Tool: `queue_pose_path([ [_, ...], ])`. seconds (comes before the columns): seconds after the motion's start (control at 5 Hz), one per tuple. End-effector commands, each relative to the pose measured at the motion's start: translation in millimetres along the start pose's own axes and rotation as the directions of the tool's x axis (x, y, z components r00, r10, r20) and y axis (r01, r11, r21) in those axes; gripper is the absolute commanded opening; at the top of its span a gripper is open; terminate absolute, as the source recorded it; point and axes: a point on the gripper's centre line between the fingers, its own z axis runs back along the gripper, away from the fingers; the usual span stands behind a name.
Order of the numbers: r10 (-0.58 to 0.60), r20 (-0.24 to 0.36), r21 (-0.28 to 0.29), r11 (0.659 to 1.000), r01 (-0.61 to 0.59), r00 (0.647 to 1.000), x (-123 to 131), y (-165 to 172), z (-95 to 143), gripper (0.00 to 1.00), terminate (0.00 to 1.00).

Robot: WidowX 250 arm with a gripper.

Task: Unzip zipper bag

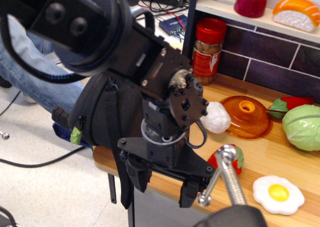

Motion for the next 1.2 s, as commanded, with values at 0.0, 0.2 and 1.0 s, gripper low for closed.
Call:
queue_pose_path([
  [0.0,0.0,0.0,0.0,1.0,0.0,1.0,0,0,0,1.0,0.0],
  [0.2,-0.029,-0.006,-0.042,0.999,0.028,1.0,-1,4,18,1.0,0.0],
  [1.0,-0.061,0.034,-0.117,0.991,0.065,0.998,-20,114,62,1.0,0.0],
])
